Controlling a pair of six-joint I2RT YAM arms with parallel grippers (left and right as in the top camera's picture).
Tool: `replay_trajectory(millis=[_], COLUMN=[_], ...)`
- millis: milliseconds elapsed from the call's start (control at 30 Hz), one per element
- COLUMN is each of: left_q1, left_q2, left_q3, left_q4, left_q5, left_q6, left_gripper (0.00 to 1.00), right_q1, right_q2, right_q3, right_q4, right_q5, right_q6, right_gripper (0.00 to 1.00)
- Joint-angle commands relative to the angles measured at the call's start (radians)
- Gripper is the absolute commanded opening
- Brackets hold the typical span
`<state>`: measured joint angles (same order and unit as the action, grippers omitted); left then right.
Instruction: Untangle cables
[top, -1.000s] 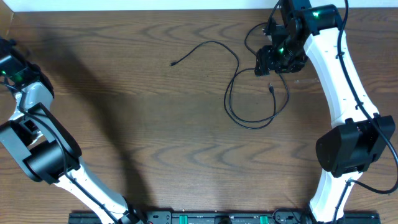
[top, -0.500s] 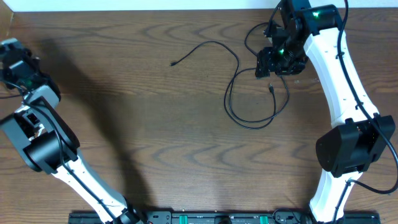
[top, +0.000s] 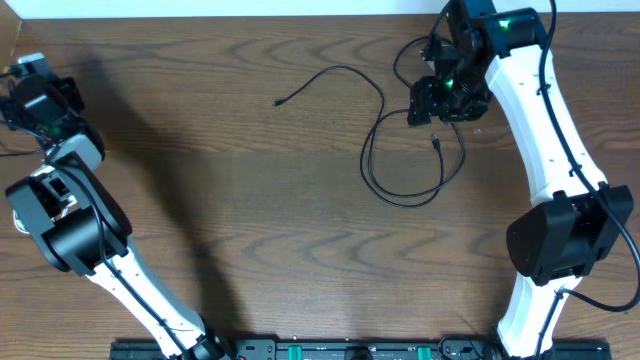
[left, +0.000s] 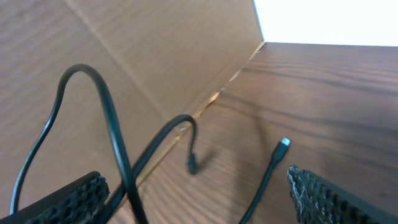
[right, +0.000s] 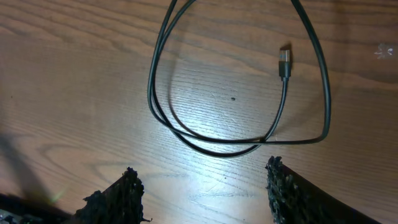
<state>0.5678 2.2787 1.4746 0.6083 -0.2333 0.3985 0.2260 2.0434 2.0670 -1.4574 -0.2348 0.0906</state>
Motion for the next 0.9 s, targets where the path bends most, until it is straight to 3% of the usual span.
replay_trajectory(millis=[0, 367, 667, 867], left_q1=[-0.020, -0.063, -0.061, -0.061], left_q2=[-0.003, -0.116, -0.298, -0.438], left_q3=[0.011, 0.011, 0.011, 0.011], left_q4=[-0.008, -0.051, -0.112, -0.291], left_q5=[0.029, 0.046, 0.039, 0.040], left_q6=[-0.023, -0.174, -0.176, -0.307], left_gripper=[0.96, 0.96, 0.96, 0.96], right_q1=[0.009, 0.011, 0.011, 0.011], right_q2=[-0.012, -0.012, -0.012, -0.012], right_q3=[-0.004, -0.004, -0.004, -0.004], right_q4=[0.001, 0.006, 0.006, 0.008], right_q5=[-0.003, -0.003, -0.003, -0.003], right_q6=[0.010, 0.009, 0.010, 0.009], right_gripper=[0.63, 0.64, 0.64, 0.63])
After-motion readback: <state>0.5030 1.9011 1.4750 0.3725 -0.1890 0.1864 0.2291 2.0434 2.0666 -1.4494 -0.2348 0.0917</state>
